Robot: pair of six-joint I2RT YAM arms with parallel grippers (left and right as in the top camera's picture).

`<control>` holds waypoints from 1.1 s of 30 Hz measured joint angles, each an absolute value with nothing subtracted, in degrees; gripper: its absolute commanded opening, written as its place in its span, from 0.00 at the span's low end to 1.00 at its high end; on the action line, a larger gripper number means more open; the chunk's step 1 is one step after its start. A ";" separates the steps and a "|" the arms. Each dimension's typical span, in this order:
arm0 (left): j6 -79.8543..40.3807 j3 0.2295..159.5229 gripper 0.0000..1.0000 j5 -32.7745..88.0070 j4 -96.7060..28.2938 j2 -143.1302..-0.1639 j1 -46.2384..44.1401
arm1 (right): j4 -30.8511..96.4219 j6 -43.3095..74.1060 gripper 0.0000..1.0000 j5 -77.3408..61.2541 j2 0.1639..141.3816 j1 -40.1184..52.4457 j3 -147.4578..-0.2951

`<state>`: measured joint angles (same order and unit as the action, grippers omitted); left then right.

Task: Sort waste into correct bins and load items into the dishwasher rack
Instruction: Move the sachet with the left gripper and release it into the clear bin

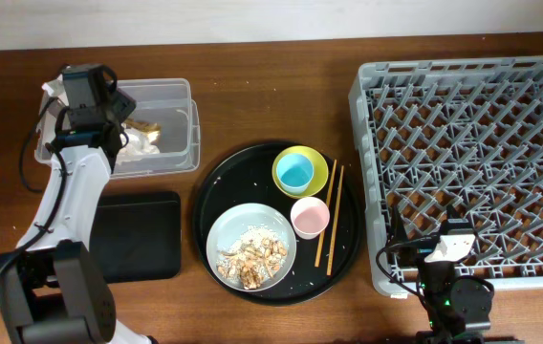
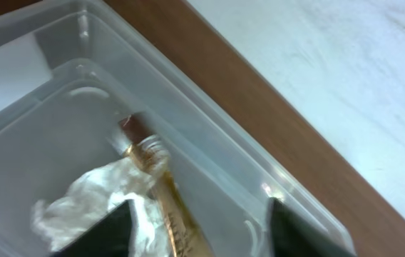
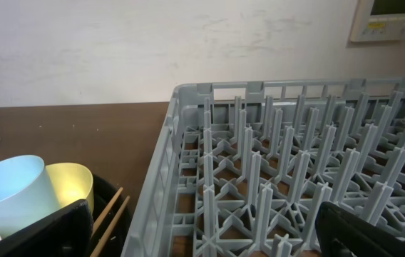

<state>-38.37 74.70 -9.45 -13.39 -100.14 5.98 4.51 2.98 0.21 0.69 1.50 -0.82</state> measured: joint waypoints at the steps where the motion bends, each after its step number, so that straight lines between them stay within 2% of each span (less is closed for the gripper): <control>1: -38.22 74.70 0.69 -7.07 -11.64 -100.14 5.98 | 4.51 3.01 0.98 0.21 0.69 1.50 -0.82; 5: -38.24 74.70 0.75 1.83 -11.20 -99.24 5.96 | 4.51 2.98 0.98 0.21 0.69 1.50 -0.82; 8: -38.61 74.59 0.80 10.00 -17.43 -91.81 5.96 | 4.54 3.01 0.98 0.19 0.73 1.50 -0.82; 10: -38.50 75.05 0.80 14.28 -26.00 -83.99 5.96 | 4.49 2.98 0.98 0.21 0.69 1.50 -0.82; 12: -37.85 75.26 0.80 16.60 -40.97 -76.97 5.96 | 4.49 3.03 0.98 0.21 0.73 1.50 -0.82; 17: -28.58 75.22 0.81 18.26 -58.41 -71.02 2.79 | 4.49 3.03 0.98 0.21 0.73 1.50 -0.82; 21: -26.02 75.11 0.81 14.61 -62.00 -71.02 0.27 | 4.51 3.03 0.98 0.21 0.73 1.50 -0.82; 22: -27.00 75.11 0.94 10.35 -62.00 -71.02 0.27 | 4.51 3.03 0.98 0.19 0.73 1.50 -0.82; 23: -28.34 75.11 0.99 6.81 -62.06 -71.02 0.34 | 4.51 3.01 0.98 0.21 0.73 1.50 -0.82; 26: -32.23 75.11 0.99 -4.36 -62.52 -71.02 2.72 | 4.51 3.01 0.98 0.21 0.73 1.50 -0.82; 33: -33.50 75.11 0.99 -8.54 -64.34 -71.02 3.57 | 4.51 3.01 0.98 0.21 0.73 1.50 -0.82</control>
